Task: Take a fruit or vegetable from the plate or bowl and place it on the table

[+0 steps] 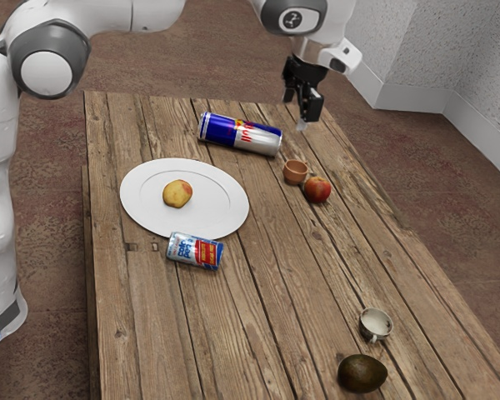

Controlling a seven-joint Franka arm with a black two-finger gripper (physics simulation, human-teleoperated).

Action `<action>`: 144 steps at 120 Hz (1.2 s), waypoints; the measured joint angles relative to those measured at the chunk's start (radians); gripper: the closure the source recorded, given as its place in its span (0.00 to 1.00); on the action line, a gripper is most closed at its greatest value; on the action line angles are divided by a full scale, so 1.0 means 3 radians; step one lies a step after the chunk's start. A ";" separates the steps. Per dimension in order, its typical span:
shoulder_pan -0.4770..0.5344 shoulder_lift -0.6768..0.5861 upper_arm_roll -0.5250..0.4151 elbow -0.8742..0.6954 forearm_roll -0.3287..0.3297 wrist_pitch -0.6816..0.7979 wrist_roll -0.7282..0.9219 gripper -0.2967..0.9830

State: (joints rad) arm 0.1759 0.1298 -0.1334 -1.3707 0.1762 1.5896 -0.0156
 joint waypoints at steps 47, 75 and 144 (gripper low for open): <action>-0.0036 0.0211 -0.0002 0.0109 0.0088 0.0044 -0.0068 0.23; 0.0046 0.0285 -0.0003 0.0098 0.0065 0.0058 -0.0096 0.23; -0.0300 -0.0738 0.0711 -0.1805 -0.0788 -0.0089 -0.1642 0.23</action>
State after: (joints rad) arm 0.0860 -0.0917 0.0799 -1.9121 -0.0604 1.5627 -0.5082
